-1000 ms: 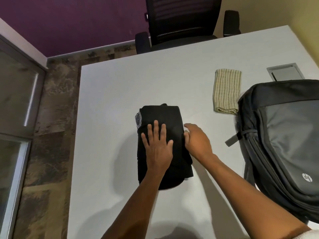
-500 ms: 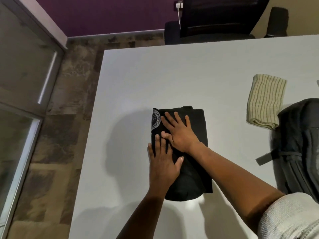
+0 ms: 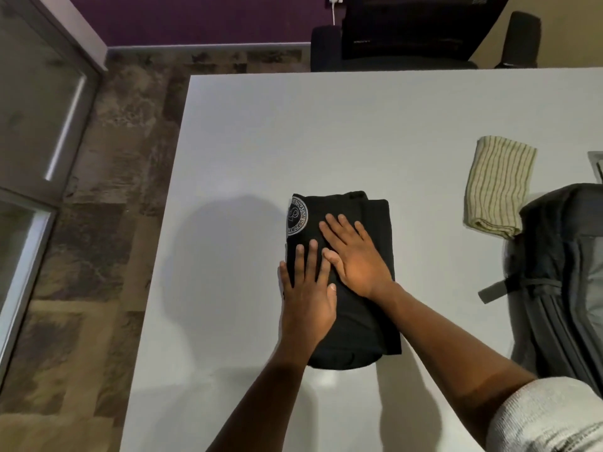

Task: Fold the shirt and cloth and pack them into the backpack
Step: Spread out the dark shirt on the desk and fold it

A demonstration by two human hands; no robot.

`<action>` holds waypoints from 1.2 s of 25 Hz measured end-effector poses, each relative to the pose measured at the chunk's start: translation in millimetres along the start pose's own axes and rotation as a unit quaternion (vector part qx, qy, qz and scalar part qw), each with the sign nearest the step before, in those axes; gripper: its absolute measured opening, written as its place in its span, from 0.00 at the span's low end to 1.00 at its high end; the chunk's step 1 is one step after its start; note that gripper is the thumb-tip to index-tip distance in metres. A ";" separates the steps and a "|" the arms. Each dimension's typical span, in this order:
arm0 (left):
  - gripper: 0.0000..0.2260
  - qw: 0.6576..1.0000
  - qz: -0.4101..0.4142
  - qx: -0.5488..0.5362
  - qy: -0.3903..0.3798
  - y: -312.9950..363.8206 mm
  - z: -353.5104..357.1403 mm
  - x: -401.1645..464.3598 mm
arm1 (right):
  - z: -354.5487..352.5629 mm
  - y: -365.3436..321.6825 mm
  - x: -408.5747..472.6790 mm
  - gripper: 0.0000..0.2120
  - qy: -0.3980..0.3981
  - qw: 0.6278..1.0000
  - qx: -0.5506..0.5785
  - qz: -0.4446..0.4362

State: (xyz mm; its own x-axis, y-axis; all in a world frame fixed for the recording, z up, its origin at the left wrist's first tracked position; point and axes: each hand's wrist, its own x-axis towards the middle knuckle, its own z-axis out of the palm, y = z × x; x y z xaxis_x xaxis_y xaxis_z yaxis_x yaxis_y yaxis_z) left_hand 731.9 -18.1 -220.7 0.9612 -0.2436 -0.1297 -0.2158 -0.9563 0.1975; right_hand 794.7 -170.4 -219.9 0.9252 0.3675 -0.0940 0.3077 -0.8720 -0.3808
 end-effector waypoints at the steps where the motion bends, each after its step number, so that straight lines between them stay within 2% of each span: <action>1: 0.30 1.000 0.010 -0.020 0.007 -2.1 0.6 0.1 | -0.9 9.8 -4.1 0.26 0.012 1.000 -0.012 0.020; 3: 0.33 0.995 -0.009 -0.092 0.031 -7.3 -3.1 -0.9 | -7.5 21.8 -17.2 0.26 0.043 0.994 -0.012 0.100; 5: 0.33 0.974 -0.088 -0.199 0.063 -15.3 -10.8 2.6 | -17.1 28.3 -35.8 0.27 0.075 0.978 0.026 0.191; 6: 0.32 0.956 -0.132 -0.253 0.063 -19.9 -14.0 8.3 | -22.0 28.0 -45.0 0.27 0.086 0.974 0.047 0.205; 9: 0.35 0.921 -0.233 -0.311 0.006 -27.6 -23.3 30.5 | -22.1 7.4 -70.4 0.29 0.081 0.984 0.062 0.143; 11: 0.40 0.911 -0.274 -0.307 -0.035 -27.1 -30.2 42.5 | -8.0 -16.7 -83.3 0.31 0.025 0.995 0.037 0.087; 14: 0.44 0.910 -0.296 -0.283 -0.064 -24.6 -31.7 46.3 | 19.4 -38.9 -108.3 0.31 -0.062 0.998 -0.029 0.016; 16: 0.44 0.910 -0.302 -0.273 -0.080 -26.1 -31.4 46.6 | 25.6 -39.0 -123.2 0.30 -0.076 0.996 -0.036 -0.021; 18: 0.43 0.905 -0.299 -0.287 -0.095 -26.9 -36.7 46.7 | 19.4 -35.1 -131.1 0.27 -0.058 0.998 0.011 -0.025; 21: 0.38 0.885 -0.287 -0.350 -0.106 -22.5 -53.5 43.4 | 1.5 -34.3 -126.2 0.24 0.072 0.985 0.128 0.087; 23: 0.33 0.886 -0.262 -0.370 -0.101 -15.2 -69.5 43.9 | -13.3 -40.0 -109.7 0.22 0.144 0.939 0.237 0.202; 25: 0.29 0.908 -0.230 -0.338 -0.090 -4.8 -94.6 51.3 | -32.7 -47.0 -84.8 0.20 0.154 0.867 0.363 0.306; 26: 0.27 0.925 -0.208 -0.308 -0.079 1.3 -110.0 57.6 | -44.8 -49.8 -70.1 0.17 0.151 0.811 0.449 0.344; 28: 0.24 0.960 -0.142 -0.236 -0.042 12.3 -144.9 70.8 | -68.7 -50.8 -41.3 0.13 0.157 0.647 0.645 0.375; 29: 0.23 0.975 -0.100 -0.198 -0.013 17.4 -162.6 76.0 | -80.2 -49.1 -29.0 0.17 0.151 0.561 0.726 0.367; 30: 0.23 0.986 -0.053 -0.158 0.023 21.5 -179.8 80.5 | -90.9 -46.6 -18.0 0.25 0.140 0.496 0.784 0.345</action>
State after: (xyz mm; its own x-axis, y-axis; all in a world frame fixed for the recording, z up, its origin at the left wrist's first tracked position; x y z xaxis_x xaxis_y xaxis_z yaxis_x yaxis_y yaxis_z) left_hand 835.6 -29.2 -52.2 0.9837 -0.1303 -0.1239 -0.0558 -0.8763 0.4786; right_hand 783.9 -165.8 -116.8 0.7518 -0.0949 -0.6526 -0.4515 0.6472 -0.6142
